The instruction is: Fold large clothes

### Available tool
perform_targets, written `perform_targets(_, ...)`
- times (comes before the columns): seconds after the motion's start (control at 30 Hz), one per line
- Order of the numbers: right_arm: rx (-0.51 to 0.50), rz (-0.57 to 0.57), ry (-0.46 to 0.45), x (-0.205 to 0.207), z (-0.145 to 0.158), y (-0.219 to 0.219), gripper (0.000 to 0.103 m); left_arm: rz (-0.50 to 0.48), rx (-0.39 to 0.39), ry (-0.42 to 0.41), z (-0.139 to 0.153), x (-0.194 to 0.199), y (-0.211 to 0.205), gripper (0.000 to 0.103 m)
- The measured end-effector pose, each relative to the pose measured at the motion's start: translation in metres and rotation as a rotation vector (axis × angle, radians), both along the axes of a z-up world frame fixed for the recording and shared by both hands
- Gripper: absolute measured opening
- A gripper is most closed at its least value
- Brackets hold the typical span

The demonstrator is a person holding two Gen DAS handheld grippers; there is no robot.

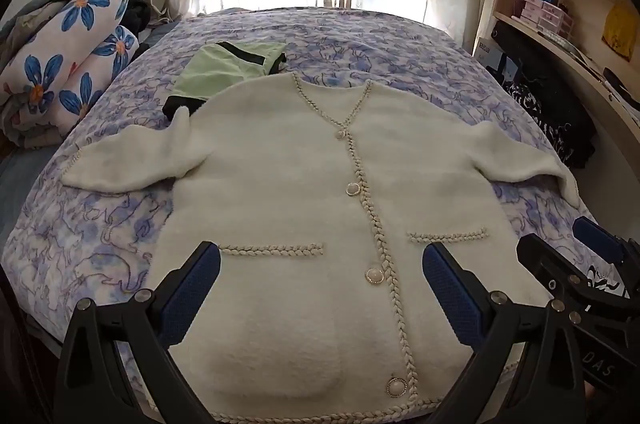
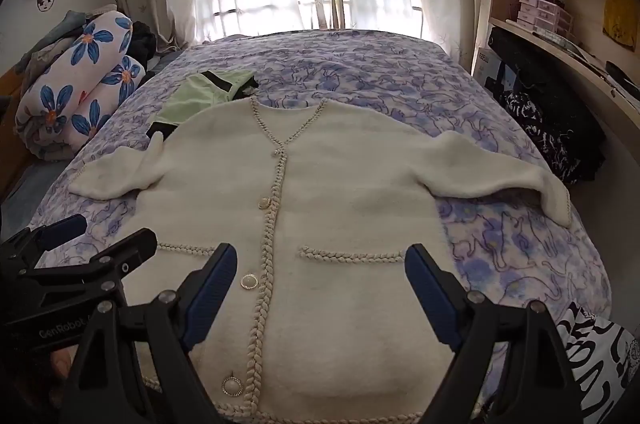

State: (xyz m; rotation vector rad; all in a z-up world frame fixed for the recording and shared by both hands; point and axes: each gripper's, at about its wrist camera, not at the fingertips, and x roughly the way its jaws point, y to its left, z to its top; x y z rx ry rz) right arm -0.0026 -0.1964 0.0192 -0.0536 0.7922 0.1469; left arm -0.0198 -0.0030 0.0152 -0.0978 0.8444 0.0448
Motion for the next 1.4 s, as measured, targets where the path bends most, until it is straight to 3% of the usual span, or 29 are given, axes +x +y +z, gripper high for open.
perform_targets(0.5, 0.061, -0.023, -0.039, -0.012, 0.006, -0.014, 0.087, 0.012, 0.085, -0.022, 0.015, -0.017, -0.020, 0.100)
perform_targets(1.0, 0.122, -0.016, -0.004, -0.005, -0.001, -0.023, 0.087, 0.009, 0.078, 0.000, 0.011, -0.006, -0.025, 0.100)
perform_targets(1.4, 0.076, -0.013, -0.046, 0.003, -0.001, -0.020, 0.087, 0.003, 0.047, -0.006, 0.004, 0.005, -0.025, 0.100)
